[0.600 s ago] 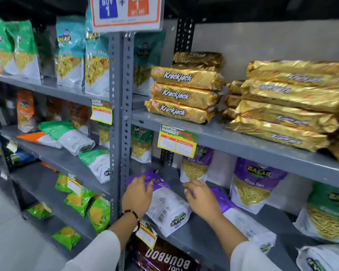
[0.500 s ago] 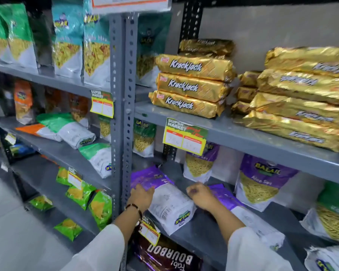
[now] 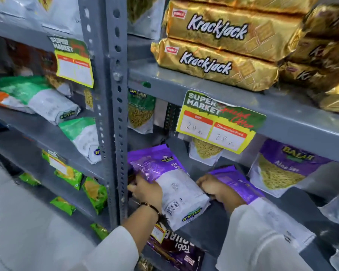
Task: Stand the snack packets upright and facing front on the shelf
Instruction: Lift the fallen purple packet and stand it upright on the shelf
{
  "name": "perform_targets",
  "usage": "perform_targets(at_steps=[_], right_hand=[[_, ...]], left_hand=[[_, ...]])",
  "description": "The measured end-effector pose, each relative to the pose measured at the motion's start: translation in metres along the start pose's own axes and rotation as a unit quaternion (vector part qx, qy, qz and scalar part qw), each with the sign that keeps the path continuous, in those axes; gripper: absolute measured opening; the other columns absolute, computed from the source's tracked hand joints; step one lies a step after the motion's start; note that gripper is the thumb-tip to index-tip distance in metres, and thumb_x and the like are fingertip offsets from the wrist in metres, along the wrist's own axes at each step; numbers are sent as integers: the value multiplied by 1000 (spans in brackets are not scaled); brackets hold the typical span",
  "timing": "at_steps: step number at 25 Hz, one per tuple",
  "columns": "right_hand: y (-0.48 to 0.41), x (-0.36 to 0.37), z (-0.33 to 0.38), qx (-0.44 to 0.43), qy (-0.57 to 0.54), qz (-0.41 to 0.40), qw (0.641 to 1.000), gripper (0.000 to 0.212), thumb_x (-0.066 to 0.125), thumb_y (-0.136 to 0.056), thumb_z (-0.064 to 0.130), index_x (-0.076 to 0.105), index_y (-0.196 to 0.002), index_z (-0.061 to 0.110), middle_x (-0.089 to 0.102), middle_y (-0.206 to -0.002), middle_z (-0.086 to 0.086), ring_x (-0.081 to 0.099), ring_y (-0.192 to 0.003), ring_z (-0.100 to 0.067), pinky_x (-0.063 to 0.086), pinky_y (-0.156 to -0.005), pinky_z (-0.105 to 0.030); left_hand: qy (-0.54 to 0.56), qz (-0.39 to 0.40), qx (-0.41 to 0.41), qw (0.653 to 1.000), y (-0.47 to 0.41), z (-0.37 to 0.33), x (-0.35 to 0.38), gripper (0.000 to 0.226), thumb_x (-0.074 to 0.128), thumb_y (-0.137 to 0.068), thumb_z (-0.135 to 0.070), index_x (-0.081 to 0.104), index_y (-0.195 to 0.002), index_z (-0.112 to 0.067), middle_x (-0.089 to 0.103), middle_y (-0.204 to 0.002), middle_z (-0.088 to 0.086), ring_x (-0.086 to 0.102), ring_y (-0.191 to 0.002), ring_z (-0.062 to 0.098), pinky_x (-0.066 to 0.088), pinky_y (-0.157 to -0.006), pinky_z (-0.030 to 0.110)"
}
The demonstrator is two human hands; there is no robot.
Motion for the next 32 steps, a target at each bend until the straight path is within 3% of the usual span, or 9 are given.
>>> perform_targets(at_steps=[5, 7, 10, 12, 15, 21, 25, 29, 32], right_hand=[[9, -4, -9, -17, -80, -50, 995, 36, 34, -76, -14, 46, -52, 10, 42, -44, -2, 33, -27, 0, 22, -25, -12], [13, -6, -18, 1, -146, -78, 986, 37, 33, -77, -14, 46, -52, 11, 42, -38, -1, 32, -22, 0, 20, -24, -10], [15, -5, -31, 3, -222, -125, 967, 36, 38, -78, -10, 52, -55, 13, 52, -37, 5, 42, -30, -4, 26, -28, -10], [20, -4, -33, -12, -260, -143, 955, 34, 39, -79, -9, 55, -59, 14, 57, -54, -2, 47, -43, -10, 34, -33, -13], [34, -1, -32, -30, -321, -138, 936, 37, 37, -79, -14, 54, -60, 12, 60, -59, -3, 54, -53, -13, 48, -44, -20], [51, 11, -26, -105, -359, -185, 909, 32, 45, -85, -7, 52, -62, 14, 59, -63, -3, 52, -61, -12, 47, -55, -20], [55, 23, -31, -113, -354, -198, 907, 32, 52, -88, 1, 56, -62, 19, 58, -65, -4, 47, -67, -16, 41, -61, -28], [65, 28, -32, -95, -360, -243, 896, 27, 59, -83, 4, 57, -69, 27, 55, -65, 1, 51, -66, -17, 50, -68, -37], [77, 45, -25, -104, -406, -208, 884, 23, 59, -78, -1, 56, -67, 19, 57, -67, -5, 54, -64, -20, 52, -58, -33]], left_hand=[[147, -2, -1, 989, -15, -7, 20, 43, 63, -68, 8, 61, -110, -1, 52, -120, 32, 58, -102, 41, 47, -90, 25], [134, 59, -2, 989, -26, -9, 23, 29, 63, -68, 3, 66, -91, -15, 66, -94, 13, 63, -81, 28, 46, -79, 22], [200, 195, -29, 960, -31, -22, 26, 22, 52, -76, -14, 49, -55, -21, 53, -44, -4, 54, -44, 14, 41, -67, 26], [169, 258, 4, 951, -26, -34, 20, 15, 57, -80, -10, 54, -70, -21, 60, -43, -4, 61, -42, 6, 49, -54, 15], [272, 239, -17, 932, -31, -43, 14, 28, 53, -82, 7, 54, -96, -17, 69, -48, -9, 63, -42, 2, 47, -38, 11], [314, 334, 36, 888, -28, -69, 4, 41, 49, -85, 8, 48, -124, -5, 67, -91, 2, 68, -68, 5, 56, -61, 15], [291, 349, 55, 889, -29, -63, 7, 41, 48, -86, 9, 48, -126, -1, 74, -78, -8, 68, -63, -2, 55, -59, 14], [271, 352, 85, 892, -26, -55, 9, 30, 50, -87, 2, 57, -115, -6, 73, -65, -18, 66, -61, -5, 53, -58, 11], [266, 320, 100, 904, -21, -57, 8, 21, 49, -89, 1, 60, -101, -11, 72, -62, -17, 63, -57, -7, 52, -57, 10]])
Point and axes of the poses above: each hand's wrist, its own y-axis away from the middle knuckle, its own x-axis out of the palm, z = x × y, the point moved 3 cm from there along -y, towards the middle knuckle
